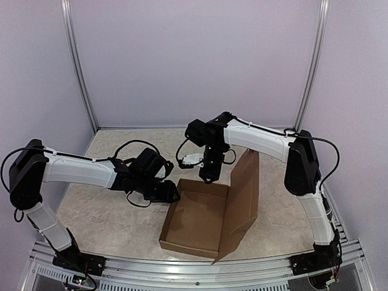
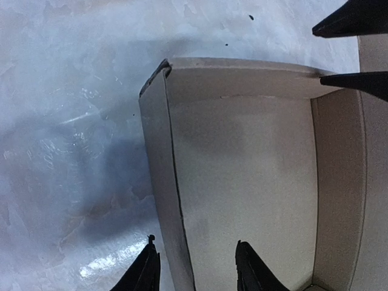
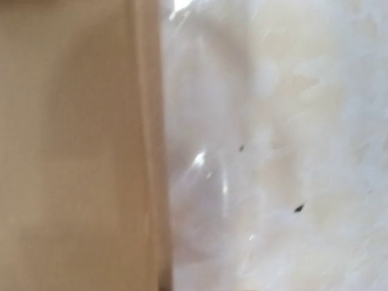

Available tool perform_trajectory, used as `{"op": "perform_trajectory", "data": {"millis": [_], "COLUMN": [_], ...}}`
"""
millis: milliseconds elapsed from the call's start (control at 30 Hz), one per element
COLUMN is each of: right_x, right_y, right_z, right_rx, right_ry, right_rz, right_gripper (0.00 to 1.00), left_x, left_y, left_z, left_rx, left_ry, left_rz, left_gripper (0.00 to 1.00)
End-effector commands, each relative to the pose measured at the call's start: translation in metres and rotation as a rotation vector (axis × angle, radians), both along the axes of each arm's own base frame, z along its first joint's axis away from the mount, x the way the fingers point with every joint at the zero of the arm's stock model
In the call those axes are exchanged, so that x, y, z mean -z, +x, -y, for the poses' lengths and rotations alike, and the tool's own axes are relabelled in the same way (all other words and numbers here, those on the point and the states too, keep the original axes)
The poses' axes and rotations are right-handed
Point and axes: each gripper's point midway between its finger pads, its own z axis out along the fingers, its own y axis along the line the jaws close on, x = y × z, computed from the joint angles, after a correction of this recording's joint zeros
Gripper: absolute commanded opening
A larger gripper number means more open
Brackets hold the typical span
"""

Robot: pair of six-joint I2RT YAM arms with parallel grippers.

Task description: Fold the paper box

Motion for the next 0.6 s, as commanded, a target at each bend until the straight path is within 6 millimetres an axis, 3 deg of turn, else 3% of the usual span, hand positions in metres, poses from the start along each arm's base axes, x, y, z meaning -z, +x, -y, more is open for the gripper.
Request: {"op": "perform_trajectory", "data": {"millis": [0, 300, 433, 567], "right_x": [-0.046, -0.146, -0.182, -0.22], "right_y": [0.004, 0.004, -0.002, -0.007], "right_z": [-0.018, -0.02, -0.007, 0.014], "right_rx": [0.012, 0.085, 0.146, 0.228], "right_ry": [0.149, 0.427, 0.525, 0.61], "right_rz": [0.093, 0.265, 0.332, 0.412], "right_gripper": [0.37, 0.5, 0.58, 0.6], "left_x": [0.02, 0.04, 0.049, 0.05], "left_y": [-0.002, 0.0, -0.001, 0.0], "left_z": [-0.005, -0.02, -0.03, -0.033], "left_rx": [-0.017, -0.104, -0.167, -0.2], "left_ry": [0.047, 0.116, 0.145, 0.171], "left_rz": [-0.024, -0.039, -0.052, -0.041], "left_gripper": [0.37, 0.2, 0.07, 0.0]}}
